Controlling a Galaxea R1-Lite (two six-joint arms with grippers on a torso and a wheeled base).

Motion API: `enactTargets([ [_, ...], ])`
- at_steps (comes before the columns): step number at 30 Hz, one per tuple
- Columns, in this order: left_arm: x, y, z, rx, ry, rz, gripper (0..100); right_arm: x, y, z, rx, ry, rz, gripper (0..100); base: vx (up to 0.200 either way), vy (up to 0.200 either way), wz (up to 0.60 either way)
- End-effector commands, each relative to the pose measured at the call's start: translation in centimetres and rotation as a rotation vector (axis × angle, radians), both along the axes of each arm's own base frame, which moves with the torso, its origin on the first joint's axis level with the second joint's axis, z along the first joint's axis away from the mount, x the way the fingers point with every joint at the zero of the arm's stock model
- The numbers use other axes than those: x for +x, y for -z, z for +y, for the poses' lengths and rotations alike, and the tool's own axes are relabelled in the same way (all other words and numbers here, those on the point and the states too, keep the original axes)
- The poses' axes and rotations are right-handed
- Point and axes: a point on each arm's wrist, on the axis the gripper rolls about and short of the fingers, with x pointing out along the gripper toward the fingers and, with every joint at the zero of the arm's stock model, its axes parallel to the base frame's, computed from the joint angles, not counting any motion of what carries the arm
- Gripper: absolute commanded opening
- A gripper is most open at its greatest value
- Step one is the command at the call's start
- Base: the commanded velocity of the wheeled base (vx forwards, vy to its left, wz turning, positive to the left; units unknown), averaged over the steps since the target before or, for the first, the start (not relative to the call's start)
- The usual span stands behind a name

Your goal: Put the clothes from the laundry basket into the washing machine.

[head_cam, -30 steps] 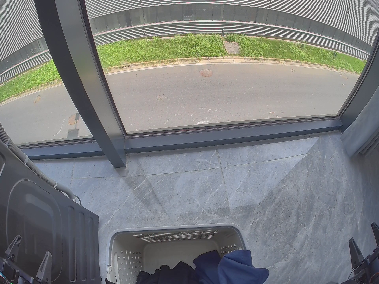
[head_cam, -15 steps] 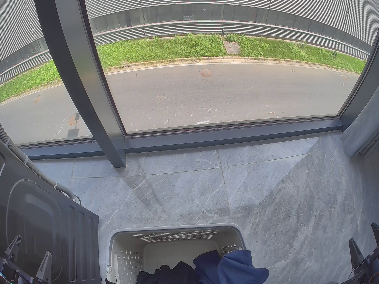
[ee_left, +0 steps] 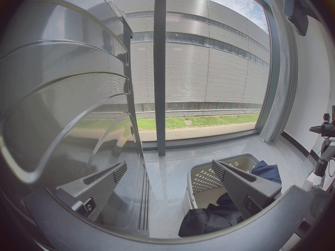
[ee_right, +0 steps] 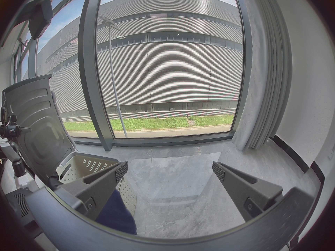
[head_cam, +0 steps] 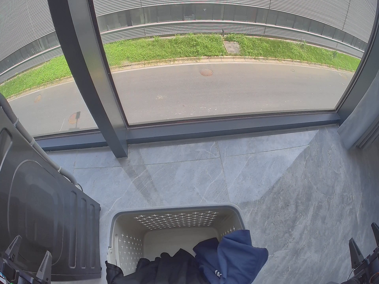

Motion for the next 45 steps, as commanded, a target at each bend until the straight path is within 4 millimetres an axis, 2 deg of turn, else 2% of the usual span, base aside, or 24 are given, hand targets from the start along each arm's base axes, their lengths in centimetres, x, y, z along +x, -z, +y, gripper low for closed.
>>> enactTargets([
  [1,0.00,0.53,0.00,0.000,0.000,0.001,100,0.01,0.52,0.00,0.000,-0.002,0.001,100,-0.200,0.000,0.00],
  [45,0.00,0.51,0.00,0.000,0.000,0.000,100,0.01,0.52,0.00,0.000,0.001,0.001,100,-0.200,0.000,0.00],
])
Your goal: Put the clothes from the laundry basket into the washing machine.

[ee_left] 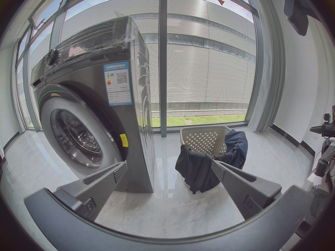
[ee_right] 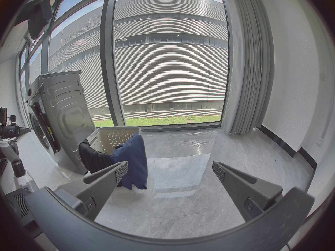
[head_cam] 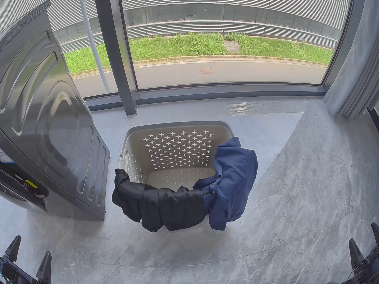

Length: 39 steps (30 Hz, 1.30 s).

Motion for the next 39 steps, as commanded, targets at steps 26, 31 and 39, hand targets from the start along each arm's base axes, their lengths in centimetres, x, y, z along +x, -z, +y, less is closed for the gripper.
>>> enactTargets([
  [26,0.02,0.51,0.00,-0.002,0.001,0.002,100,0.01,0.52,0.00,0.000,-0.002,0.001,100,-0.031,0.008,0.00],
  [31,0.02,0.53,0.00,-0.003,0.001,0.003,100,0.01,0.52,0.00,0.000,-0.002,0.001,100,0.000,0.200,0.00],
  [39,0.00,0.52,0.00,-0.008,0.001,0.000,100,0.01,0.52,0.00,0.000,-0.002,0.001,100,0.000,0.200,0.00],
])
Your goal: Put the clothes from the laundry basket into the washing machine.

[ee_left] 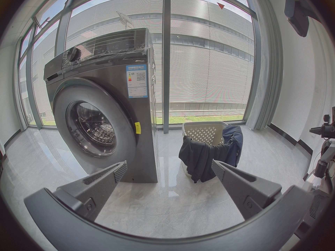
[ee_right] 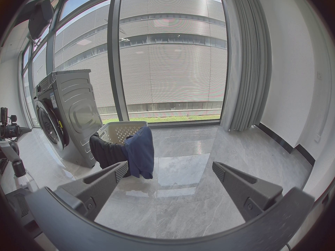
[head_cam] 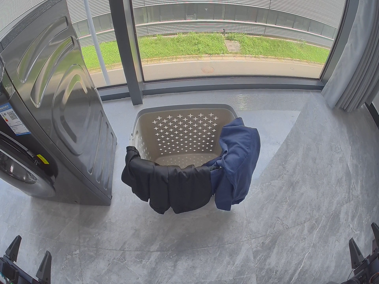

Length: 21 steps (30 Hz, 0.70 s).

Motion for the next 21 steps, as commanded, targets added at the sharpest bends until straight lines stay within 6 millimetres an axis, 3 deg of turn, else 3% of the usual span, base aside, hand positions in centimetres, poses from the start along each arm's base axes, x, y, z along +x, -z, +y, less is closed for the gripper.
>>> enactTargets([
  [1,0.02,0.52,0.00,-0.001,0.001,0.002,100,0.01,0.51,0.00,0.000,-0.001,0.000,100,0.000,0.200,0.00],
  [21,0.02,0.52,-0.01,-0.003,0.002,0.002,100,0.01,0.51,0.00,0.000,-0.001,0.000,100,0.000,0.200,0.00],
])
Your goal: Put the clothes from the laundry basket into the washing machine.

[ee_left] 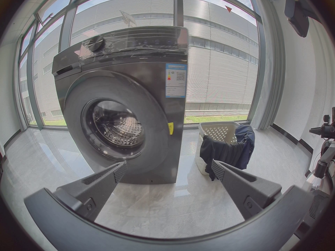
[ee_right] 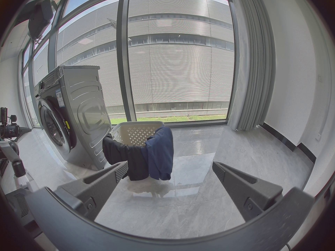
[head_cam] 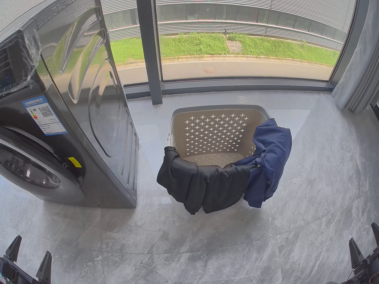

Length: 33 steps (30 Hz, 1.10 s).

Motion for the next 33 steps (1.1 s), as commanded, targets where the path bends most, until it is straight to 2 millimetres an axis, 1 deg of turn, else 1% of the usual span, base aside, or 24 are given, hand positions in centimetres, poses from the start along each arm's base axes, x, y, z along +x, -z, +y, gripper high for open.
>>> enactTargets([
  [1,0.02,0.53,0.00,0.000,0.000,0.003,100,0.01,0.51,0.00,0.000,-0.001,0.000,100,0.000,0.200,0.00],
  [4,0.02,0.53,0.00,0.000,0.001,0.003,100,0.01,0.51,0.00,0.000,-0.001,0.000,100,0.000,0.200,0.00],
  [16,0.02,0.53,0.00,0.000,0.000,0.003,100,0.01,0.51,0.00,0.000,-0.001,0.000,100,0.000,0.000,0.00],
  [25,0.00,0.53,0.00,0.000,0.000,0.001,100,0.01,0.51,0.00,0.000,0.000,0.000,100,-0.200,0.000,0.00],
  [33,0.02,0.53,0.00,0.000,0.001,0.003,100,0.01,0.51,0.00,0.000,0.002,0.000,100,0.000,0.000,0.00],
])
